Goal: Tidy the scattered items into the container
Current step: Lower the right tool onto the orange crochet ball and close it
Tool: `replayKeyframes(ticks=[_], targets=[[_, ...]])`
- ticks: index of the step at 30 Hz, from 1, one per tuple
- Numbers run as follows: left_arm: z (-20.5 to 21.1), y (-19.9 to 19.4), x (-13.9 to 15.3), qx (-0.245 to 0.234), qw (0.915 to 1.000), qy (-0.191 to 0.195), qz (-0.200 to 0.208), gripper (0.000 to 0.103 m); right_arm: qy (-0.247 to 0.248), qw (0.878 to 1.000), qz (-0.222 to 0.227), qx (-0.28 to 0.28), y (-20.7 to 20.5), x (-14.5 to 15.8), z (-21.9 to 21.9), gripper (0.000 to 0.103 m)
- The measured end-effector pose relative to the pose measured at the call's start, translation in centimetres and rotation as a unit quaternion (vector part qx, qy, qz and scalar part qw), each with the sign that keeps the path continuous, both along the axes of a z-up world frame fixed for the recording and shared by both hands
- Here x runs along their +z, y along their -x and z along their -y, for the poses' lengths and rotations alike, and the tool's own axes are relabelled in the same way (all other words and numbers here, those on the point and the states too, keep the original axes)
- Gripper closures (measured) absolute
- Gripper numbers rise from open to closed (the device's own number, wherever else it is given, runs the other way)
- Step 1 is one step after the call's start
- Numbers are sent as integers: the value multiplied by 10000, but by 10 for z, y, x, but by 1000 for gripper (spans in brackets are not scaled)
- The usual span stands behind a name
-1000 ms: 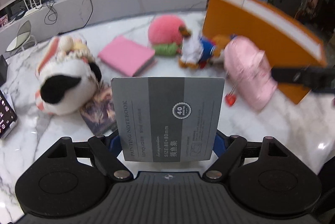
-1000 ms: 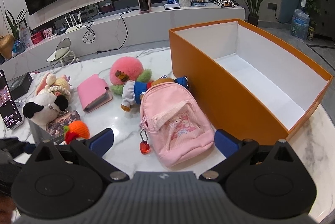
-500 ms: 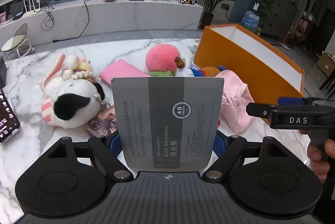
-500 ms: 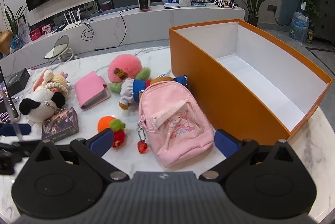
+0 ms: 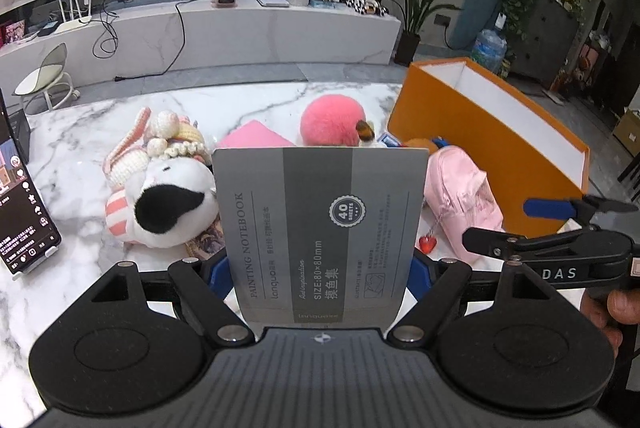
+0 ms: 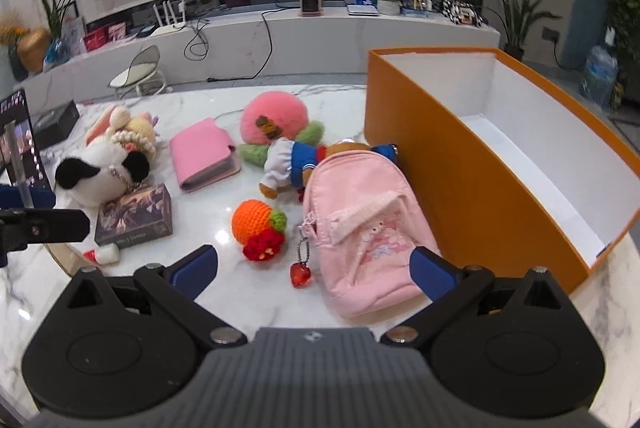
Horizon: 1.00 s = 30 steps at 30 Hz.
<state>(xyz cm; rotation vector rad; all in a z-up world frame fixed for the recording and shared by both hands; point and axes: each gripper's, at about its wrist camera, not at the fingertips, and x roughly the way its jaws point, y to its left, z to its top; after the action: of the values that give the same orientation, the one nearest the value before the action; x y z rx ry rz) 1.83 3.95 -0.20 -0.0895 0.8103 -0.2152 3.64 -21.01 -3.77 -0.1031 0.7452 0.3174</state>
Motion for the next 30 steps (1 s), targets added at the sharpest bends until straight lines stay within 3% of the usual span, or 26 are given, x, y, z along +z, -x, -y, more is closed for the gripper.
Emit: replayKeyframes(ticks=[26,28,30], targets=[[-8,5,0,45,10000,-31,-66,8,127,9958,139,891,-27,-15,-53,2],[-8,5,-1,41,10000,-35,-80,8,124,9954,49,945,-33,-20,-56,7],[-8,5,-1,41,9999,-42,-92,8,120,9949,-48,999,-38,-25,-60,22]])
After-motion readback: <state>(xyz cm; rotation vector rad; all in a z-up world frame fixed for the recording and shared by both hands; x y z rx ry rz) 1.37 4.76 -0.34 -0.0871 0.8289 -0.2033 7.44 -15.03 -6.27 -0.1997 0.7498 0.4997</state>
